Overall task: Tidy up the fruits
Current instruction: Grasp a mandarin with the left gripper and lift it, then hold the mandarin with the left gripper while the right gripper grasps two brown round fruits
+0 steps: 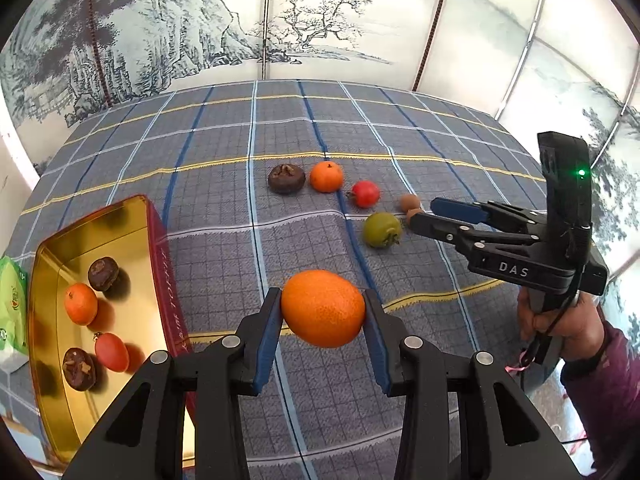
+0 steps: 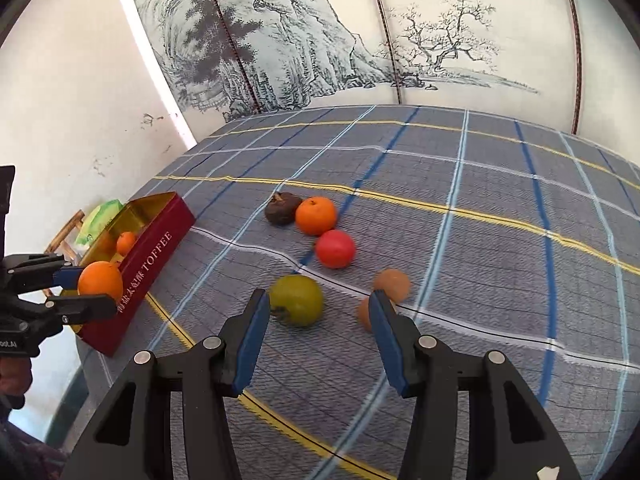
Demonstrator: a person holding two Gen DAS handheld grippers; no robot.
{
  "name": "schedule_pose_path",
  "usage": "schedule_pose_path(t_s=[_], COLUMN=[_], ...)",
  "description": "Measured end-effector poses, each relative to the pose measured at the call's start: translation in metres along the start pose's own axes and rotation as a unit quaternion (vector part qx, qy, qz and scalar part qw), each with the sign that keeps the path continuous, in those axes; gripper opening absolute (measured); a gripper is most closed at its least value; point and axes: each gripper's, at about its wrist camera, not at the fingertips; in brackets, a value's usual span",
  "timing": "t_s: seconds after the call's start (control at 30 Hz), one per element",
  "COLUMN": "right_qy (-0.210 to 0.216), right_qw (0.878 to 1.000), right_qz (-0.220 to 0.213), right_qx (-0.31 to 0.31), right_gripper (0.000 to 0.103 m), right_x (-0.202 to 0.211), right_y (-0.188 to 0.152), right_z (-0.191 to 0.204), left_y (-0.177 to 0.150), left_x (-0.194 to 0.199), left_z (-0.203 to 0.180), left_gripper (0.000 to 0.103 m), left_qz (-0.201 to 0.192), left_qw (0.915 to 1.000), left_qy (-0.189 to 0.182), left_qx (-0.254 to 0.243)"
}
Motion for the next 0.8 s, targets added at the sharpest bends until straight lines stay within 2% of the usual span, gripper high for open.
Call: schedule_pose_path(t_s=[0.27,0.6,0.67,0.8], right_qy=[0.009,-0.009,-0.009,-0.003], right_qw=[0.999,0.998,0.998,1.0], right_qz=[0.021,0.054,0.05,0.005], right_qx=[0.028,0.034,0.03,0.016], right_gripper=[0.049,0.049,0.049,0.049], right_x=[-0.022,-0.054,-0.052,-0.027], right_y=[0.005,0.004,0.003,0.008], right_z=[0.016,0.016,0.016,0.01], left_y=[-0.003,-0.005,-0.005,-0.006], left_x=[0.001,0.004,0.005,0.004], left_z=[0.001,0.005,0.006,0.008], left_gripper=[0.041,0.041,0.041,0.041], left_qz=[0.003,0.002,0.002,0.004], left_qw=[1.0,1.0,1.0,0.9999], left_qy=[-0.002,-0.001,-0.001,0.001], left_qx=[0.002,0.008,0.01,0.011])
Point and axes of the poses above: each gripper's, at about its wrist camera, not at the fingertips, and x roughly against the way its jaws point, z to its left, y to its top, and after that the axes turned 5 degrees about y, right-handed
